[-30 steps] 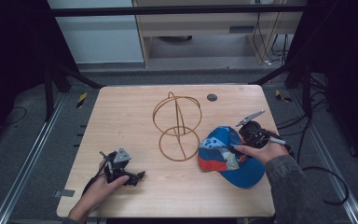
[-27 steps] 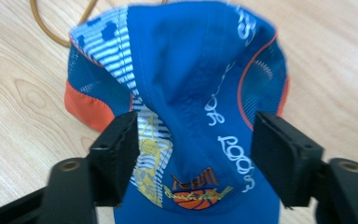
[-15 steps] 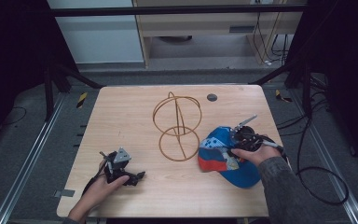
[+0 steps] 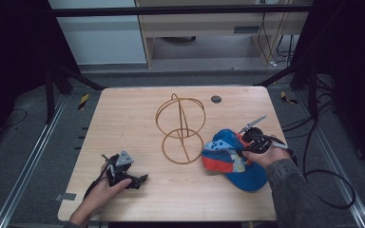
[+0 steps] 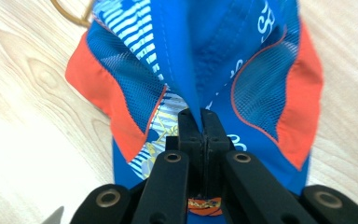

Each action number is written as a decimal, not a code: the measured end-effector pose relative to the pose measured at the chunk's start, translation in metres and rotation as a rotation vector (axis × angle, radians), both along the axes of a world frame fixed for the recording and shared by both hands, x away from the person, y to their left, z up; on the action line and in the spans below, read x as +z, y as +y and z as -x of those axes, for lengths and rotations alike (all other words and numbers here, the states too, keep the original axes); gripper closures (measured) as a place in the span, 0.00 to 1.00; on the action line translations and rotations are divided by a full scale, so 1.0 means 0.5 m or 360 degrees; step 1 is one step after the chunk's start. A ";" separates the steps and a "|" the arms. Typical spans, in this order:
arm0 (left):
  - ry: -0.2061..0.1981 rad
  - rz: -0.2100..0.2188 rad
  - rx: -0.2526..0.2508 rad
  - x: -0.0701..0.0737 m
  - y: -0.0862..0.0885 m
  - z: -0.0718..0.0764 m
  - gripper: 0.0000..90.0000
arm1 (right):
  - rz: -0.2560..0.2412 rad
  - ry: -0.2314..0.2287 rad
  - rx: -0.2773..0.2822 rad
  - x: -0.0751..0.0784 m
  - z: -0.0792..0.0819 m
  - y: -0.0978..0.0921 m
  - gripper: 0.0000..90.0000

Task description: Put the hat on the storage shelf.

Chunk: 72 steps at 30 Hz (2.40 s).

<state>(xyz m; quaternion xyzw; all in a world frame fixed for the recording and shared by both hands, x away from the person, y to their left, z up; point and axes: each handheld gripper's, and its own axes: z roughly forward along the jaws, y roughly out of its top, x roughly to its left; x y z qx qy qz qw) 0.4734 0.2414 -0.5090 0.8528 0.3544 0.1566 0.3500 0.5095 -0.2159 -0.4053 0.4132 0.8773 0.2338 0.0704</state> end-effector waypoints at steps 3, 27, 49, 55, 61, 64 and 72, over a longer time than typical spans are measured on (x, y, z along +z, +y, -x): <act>0.0000 0.0000 0.0000 0.000 0.000 0.000 0.00 | -0.0039 -0.0030 0.0002 0.019 0.008 -0.007 1.00; 0.0000 -0.0006 0.0001 0.000 0.000 0.000 0.00 | -0.0104 -0.0298 -0.0044 0.169 0.047 -0.068 1.00; -0.0003 -0.0004 0.0002 0.000 0.000 0.000 0.00 | -0.0139 -0.0529 -0.0023 0.299 0.063 -0.063 1.00; -0.0003 -0.0003 0.0003 0.000 0.000 0.000 0.00 | -0.0166 -0.0613 0.0005 0.326 0.072 -0.043 1.00; -0.0001 -0.0004 0.0003 0.000 0.000 0.000 0.00 | -0.0195 -0.0695 0.0045 0.364 0.077 -0.020 1.00; -0.0001 -0.0001 0.0004 0.000 0.000 0.000 0.00 | -0.0207 -0.0735 0.0057 0.383 0.077 -0.007 1.00; -0.0001 -0.0002 0.0005 0.000 0.000 0.000 0.00 | -0.0239 -0.0774 0.0137 0.417 0.055 0.049 1.00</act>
